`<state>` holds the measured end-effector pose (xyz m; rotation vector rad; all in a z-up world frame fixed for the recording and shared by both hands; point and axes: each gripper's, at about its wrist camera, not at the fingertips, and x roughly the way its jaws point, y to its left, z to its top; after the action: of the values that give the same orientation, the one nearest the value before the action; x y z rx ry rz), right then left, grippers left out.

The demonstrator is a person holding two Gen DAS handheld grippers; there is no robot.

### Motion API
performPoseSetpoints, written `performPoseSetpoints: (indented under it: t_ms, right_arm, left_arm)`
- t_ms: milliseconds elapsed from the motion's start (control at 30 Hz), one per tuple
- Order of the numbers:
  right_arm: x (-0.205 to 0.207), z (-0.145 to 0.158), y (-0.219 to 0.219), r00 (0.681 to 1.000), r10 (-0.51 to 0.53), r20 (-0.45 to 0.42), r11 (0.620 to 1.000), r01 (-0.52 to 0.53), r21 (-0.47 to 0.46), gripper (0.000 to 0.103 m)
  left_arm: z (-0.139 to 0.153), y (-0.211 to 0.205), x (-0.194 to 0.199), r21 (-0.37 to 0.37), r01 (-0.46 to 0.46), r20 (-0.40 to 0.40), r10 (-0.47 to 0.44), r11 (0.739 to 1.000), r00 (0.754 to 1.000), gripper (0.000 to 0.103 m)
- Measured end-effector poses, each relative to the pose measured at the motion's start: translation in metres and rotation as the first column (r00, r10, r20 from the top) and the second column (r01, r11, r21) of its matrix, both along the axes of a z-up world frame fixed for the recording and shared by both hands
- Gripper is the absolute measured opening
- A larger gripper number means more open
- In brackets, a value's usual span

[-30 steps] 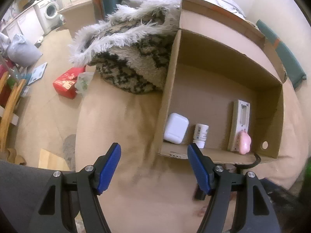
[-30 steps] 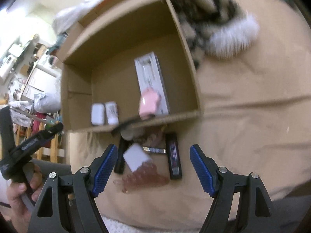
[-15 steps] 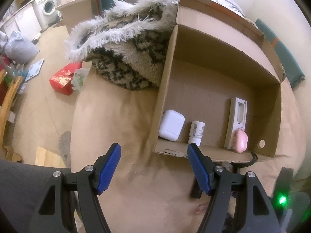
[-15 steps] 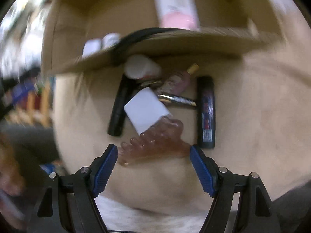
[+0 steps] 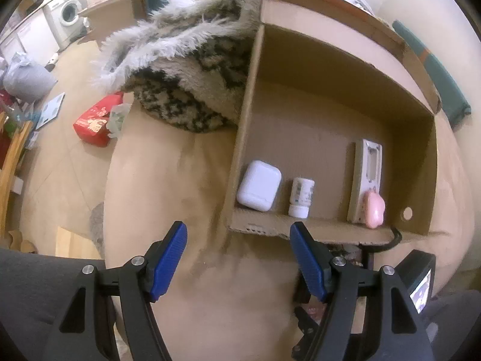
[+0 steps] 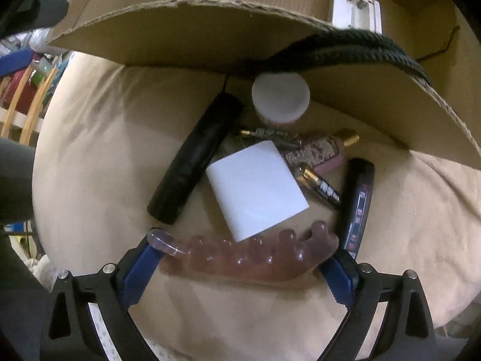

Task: Organize rigid objects
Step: 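Grasp the pink translucent comb with the right tool, then lift the comb with the right tool while the left tool grasps the black flashlight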

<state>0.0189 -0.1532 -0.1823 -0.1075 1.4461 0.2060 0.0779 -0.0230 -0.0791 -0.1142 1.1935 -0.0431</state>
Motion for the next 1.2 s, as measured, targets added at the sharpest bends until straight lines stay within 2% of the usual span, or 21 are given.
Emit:
performPoseSetpoints:
  t_ms: [33, 133, 367, 533, 633, 700, 800, 933, 1033, 1100, 1133, 1200]
  right_arm:
    - [-0.001, 0.002, 0.001, 1.0, 0.007, 0.002, 1.0, -0.007, 0.0, 0.099]
    - [-0.007, 0.009, 0.001, 1.0, 0.025, 0.009, 1.0, -0.026, 0.016, 0.098]
    - [-0.021, 0.052, -0.031, 0.999, -0.038, 0.016, 0.982, 0.034, 0.185, 0.098]
    - [-0.017, 0.107, -0.074, 0.983, -0.083, 0.161, 0.947, 0.028, 0.32, 0.098]
    - [-0.006, 0.139, -0.1, 0.95, -0.122, 0.287, 0.936, 0.014, 0.351, 0.098]
    - [-0.002, 0.151, -0.109, 0.925, -0.167, 0.341, 0.933, 0.036, 0.359, 0.098]
    - [0.007, 0.151, -0.132, 0.901, -0.263, 0.346, 0.904, 0.104, 0.415, 0.098]
    - [0.021, 0.135, -0.153, 0.904, -0.347, 0.25, 0.862, 0.202, 0.466, 0.098]
    - [0.021, 0.124, -0.15, 0.906, -0.349, 0.239, 0.865, 0.214, 0.453, 0.098]
    - [0.022, 0.122, -0.15, 0.909, -0.345, 0.233, 0.864, 0.211, 0.458, 0.098]
    - [0.021, 0.121, -0.15, 0.909, -0.346, 0.232, 0.862, 0.21, 0.461, 0.098]
    - [0.02, 0.123, -0.151, 0.909, -0.345, 0.236, 0.863, 0.208, 0.461, 0.098]
  left_arm:
    - [-0.001, -0.001, -0.001, 0.0, 0.009, -0.004, -0.009, 1.0, 1.0, 0.068]
    - [-0.003, -0.006, -0.002, 0.009, 0.033, -0.011, -0.032, 0.999, 0.999, 0.068]
    - [-0.007, -0.009, -0.003, 0.025, 0.045, -0.019, -0.045, 0.999, 0.999, 0.068]
    - [-0.01, -0.015, -0.006, 0.043, 0.067, -0.012, -0.067, 0.997, 0.998, 0.068]
    - [-0.012, -0.022, -0.008, 0.054, 0.105, -0.014, -0.105, 0.993, 0.994, 0.068]
    - [-0.015, -0.027, -0.01, 0.076, 0.126, -0.009, -0.126, 0.989, 0.992, 0.068]
    - [-0.026, -0.037, -0.013, 0.073, 0.168, -0.036, -0.166, 0.983, 0.985, 0.068]
    - [-0.046, -0.058, -0.015, 0.078, 0.246, -0.092, -0.238, 0.966, 0.967, 0.063]
    - [-0.067, -0.079, -0.014, 0.063, 0.322, -0.168, -0.308, 0.945, 0.936, 0.056]
    - [-0.077, -0.088, -0.011, 0.044, 0.347, -0.191, -0.334, 0.937, 0.923, 0.043]
    - [-0.081, -0.092, -0.01, 0.022, 0.355, -0.197, -0.344, 0.935, 0.918, 0.042]
    - [-0.089, -0.1, -0.006, 0.047, 0.372, -0.212, -0.355, 0.927, 0.911, 0.042]
